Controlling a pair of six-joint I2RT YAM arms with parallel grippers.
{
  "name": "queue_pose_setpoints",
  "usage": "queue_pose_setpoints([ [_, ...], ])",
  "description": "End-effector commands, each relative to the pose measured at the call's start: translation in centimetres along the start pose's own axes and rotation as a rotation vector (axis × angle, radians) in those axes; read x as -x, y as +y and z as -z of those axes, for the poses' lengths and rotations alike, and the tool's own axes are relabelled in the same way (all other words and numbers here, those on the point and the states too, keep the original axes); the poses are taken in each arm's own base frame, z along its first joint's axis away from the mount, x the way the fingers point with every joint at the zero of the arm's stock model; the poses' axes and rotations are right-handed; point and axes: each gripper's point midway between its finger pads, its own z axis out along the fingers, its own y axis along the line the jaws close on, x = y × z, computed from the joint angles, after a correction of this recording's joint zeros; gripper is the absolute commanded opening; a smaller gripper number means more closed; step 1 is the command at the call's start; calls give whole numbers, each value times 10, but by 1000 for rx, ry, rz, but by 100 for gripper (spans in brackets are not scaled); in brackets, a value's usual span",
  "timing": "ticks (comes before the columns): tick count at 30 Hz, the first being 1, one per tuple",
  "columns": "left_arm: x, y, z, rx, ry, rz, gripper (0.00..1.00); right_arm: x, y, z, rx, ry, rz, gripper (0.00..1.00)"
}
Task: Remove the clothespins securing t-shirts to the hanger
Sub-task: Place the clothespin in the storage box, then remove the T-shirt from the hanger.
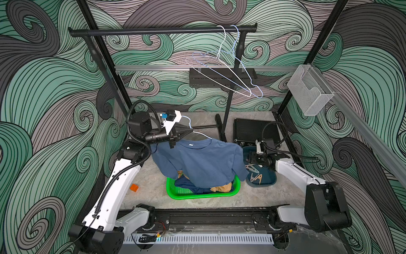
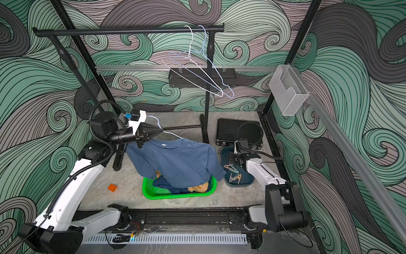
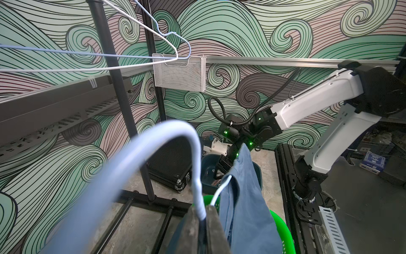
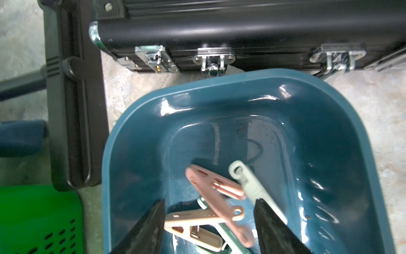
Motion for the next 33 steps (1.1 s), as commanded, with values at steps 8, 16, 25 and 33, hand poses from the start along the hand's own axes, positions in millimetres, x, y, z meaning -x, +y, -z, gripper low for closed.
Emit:
queue_pose_setpoints([
  [8, 15, -1, 3, 13, -17, -35, 8, 54, 22, 102, 115, -276, 57, 75],
  [16, 28, 7, 3, 26, -30, -32, 8, 57, 109, 206, 587, -480, 248, 83],
  [25, 58, 16, 4, 43, -62, -43, 7, 42, 126, 257, 674, -564, 349, 87],
  [33, 72, 14, 5, 28, -97, -53, 7, 61, 132, 239, 633, -561, 352, 84],
])
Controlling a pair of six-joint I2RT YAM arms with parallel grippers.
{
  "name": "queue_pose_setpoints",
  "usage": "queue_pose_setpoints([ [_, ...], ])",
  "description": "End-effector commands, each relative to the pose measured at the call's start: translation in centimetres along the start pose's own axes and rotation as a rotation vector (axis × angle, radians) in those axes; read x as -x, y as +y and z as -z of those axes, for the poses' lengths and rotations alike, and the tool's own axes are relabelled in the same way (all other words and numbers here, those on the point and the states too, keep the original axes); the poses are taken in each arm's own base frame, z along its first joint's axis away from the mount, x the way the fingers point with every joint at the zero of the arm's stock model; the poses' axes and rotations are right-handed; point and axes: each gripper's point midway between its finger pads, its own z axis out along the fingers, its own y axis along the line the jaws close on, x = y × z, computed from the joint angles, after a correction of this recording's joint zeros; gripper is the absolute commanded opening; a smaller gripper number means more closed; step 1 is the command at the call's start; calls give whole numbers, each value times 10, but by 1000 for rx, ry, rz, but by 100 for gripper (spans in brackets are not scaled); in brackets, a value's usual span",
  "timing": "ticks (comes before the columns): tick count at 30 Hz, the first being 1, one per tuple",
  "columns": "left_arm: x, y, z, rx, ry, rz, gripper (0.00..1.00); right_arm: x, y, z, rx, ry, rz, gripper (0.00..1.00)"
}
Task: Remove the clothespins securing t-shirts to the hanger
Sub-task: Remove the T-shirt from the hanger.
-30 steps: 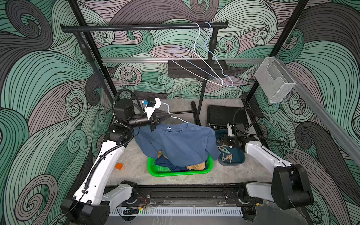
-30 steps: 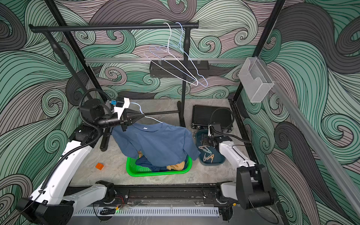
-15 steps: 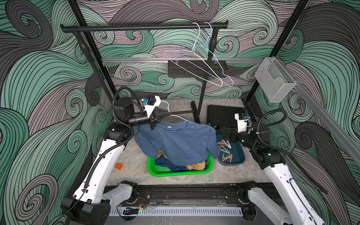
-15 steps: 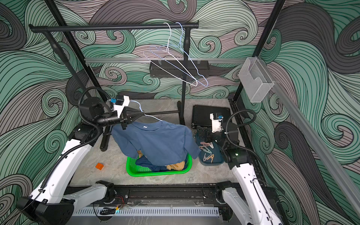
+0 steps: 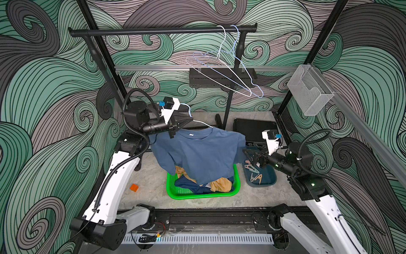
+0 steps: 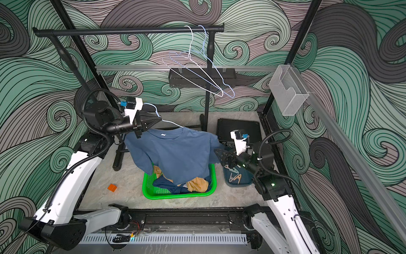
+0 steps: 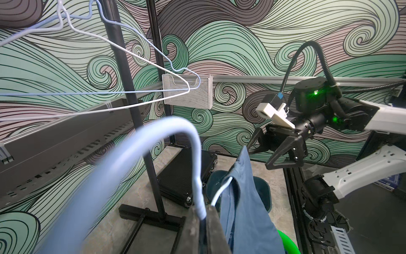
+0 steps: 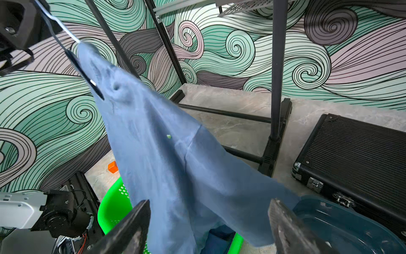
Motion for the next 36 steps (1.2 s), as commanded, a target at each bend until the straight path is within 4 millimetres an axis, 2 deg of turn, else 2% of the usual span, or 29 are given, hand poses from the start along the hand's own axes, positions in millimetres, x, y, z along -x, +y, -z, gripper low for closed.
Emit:
queue_pose_setpoints([
  [1, 23, -3, 5, -3, -48, -47, 7, 14, -2, -7, -11, -24, 40, 83],
  [3, 25, -4, 6, -3, -50, -48, 7, 13, -5, -13, -13, -7, 49, 80],
  [10, 26, -3, 5, -3, -50, -37, 7, 14, 5, -23, 54, -12, 63, 56],
  [12, 25, -2, 5, 3, -49, -35, 7, 13, 6, -23, 60, -24, 59, 43],
  [16, 25, 1, 6, 21, -45, -34, 7, 11, -4, -21, 0, -27, 36, 4],
  [17, 24, 2, 6, 26, -43, -33, 7, 10, -8, -20, -25, -26, 29, 0],
  [24, 26, 10, 8, 74, -40, -29, 7, 3, -39, -18, -193, -46, -41, 0],
  [30, 30, 26, 16, 181, -40, -41, 7, -25, -86, -7, -453, -48, -201, 0],
  [36, 36, 31, 24, 227, -54, -54, 7, -39, -103, -2, -553, -50, -262, 0],
])
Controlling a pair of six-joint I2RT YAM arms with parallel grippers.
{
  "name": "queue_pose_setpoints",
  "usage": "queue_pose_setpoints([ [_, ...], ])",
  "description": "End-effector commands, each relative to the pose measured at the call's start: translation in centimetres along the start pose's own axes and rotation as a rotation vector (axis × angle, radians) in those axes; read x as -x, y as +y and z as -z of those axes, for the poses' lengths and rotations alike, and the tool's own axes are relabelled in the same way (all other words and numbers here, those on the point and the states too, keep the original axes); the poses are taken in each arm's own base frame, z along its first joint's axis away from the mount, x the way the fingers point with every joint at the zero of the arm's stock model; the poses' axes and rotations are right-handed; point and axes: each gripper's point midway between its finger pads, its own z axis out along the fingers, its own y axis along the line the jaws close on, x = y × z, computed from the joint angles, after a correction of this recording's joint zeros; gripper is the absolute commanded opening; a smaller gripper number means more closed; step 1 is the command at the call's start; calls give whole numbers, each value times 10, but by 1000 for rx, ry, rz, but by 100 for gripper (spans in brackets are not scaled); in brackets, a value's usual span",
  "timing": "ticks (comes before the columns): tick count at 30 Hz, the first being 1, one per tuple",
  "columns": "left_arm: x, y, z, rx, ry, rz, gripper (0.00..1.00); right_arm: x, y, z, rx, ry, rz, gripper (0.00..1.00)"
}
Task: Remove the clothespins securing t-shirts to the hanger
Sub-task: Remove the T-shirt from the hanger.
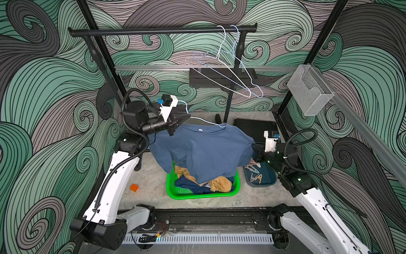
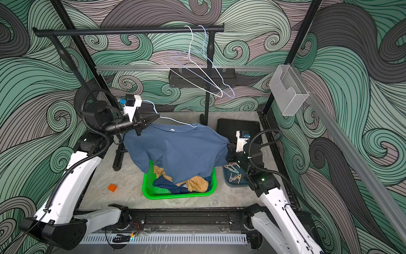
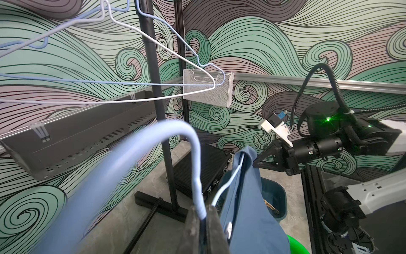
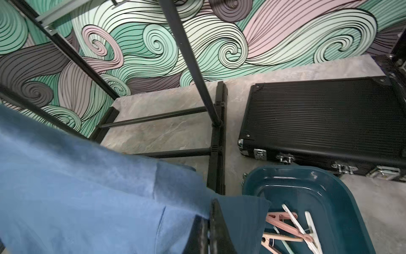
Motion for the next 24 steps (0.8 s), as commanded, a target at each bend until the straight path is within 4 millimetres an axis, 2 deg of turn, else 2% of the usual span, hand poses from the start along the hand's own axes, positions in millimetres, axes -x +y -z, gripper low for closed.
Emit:
queue_pose_setpoints([
  [1, 41, 5, 19, 88, -83, -79, 7, -1, -27, 0, -150, -18, -58, 0],
  [9, 48, 11, 28, 129, -98, -87, 7, -5, -42, 3, -223, -26, -64, 0],
  [12, 48, 11, 29, 132, -100, -83, 7, -3, -39, 4, -203, -33, -64, 0],
  [17, 54, 9, 27, 101, -136, -59, 7, 14, -12, 10, -66, -68, -60, 0],
  [24, 61, 7, 21, 41, -201, 7, 8, 46, 55, 30, 236, -91, -57, 0],
])
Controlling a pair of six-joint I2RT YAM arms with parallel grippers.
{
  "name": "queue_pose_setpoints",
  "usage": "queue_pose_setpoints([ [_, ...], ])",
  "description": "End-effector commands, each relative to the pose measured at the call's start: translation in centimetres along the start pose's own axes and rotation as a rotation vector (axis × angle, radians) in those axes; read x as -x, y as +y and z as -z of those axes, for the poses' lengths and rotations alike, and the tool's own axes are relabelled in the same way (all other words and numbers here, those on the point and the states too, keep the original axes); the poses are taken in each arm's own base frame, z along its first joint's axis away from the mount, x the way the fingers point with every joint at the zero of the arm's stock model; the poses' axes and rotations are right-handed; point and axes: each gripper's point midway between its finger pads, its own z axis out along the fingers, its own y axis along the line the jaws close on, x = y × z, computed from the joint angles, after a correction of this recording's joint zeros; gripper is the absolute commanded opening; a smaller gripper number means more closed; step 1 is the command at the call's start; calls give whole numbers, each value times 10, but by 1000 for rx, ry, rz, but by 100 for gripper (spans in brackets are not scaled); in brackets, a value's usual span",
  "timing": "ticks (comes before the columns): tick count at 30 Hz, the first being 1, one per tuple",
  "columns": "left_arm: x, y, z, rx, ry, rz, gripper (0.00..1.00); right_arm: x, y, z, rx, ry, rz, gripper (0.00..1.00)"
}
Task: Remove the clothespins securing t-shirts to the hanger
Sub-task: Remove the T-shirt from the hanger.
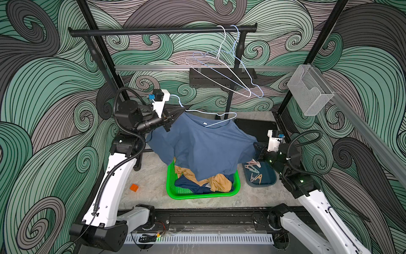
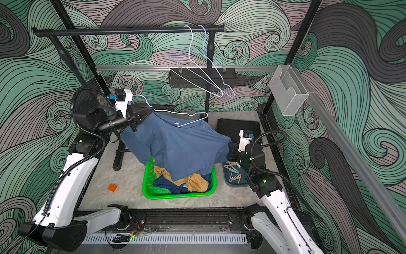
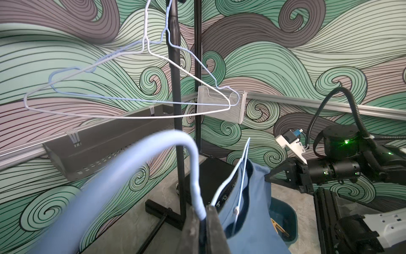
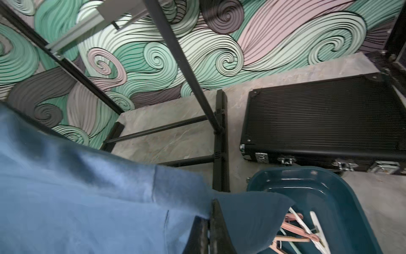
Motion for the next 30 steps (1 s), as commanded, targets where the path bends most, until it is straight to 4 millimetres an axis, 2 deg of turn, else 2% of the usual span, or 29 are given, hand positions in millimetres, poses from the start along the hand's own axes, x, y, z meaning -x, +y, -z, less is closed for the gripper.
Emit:
queue_pose_setpoints([
  [1, 32, -7, 2, -36, -110, -17, 8, 29, 45, 14, 179, -47, 3, 0],
  [7, 32, -22, -8, -94, -114, 4, 8, 63, 98, 38, 343, -111, 46, 0],
  [9, 32, -27, -9, -103, -117, 9, 8, 66, 114, 40, 391, -100, 49, 0],
  [11, 31, -29, -10, -104, -119, 12, 8, 60, 125, 37, 425, -74, 37, 0],
  [16, 27, -30, -14, -107, -115, 28, 8, 31, 143, 24, 464, -25, 7, 0],
  [20, 25, -27, -14, -82, -115, 31, 8, 13, 142, 17, 432, -7, -17, 0],
  [24, 25, -26, -14, -86, -115, 34, 8, -17, 129, 5, 376, 42, -50, 0],
  [30, 10, -26, -15, -87, -92, 50, 8, -57, 112, -16, 287, 155, -39, 0],
])
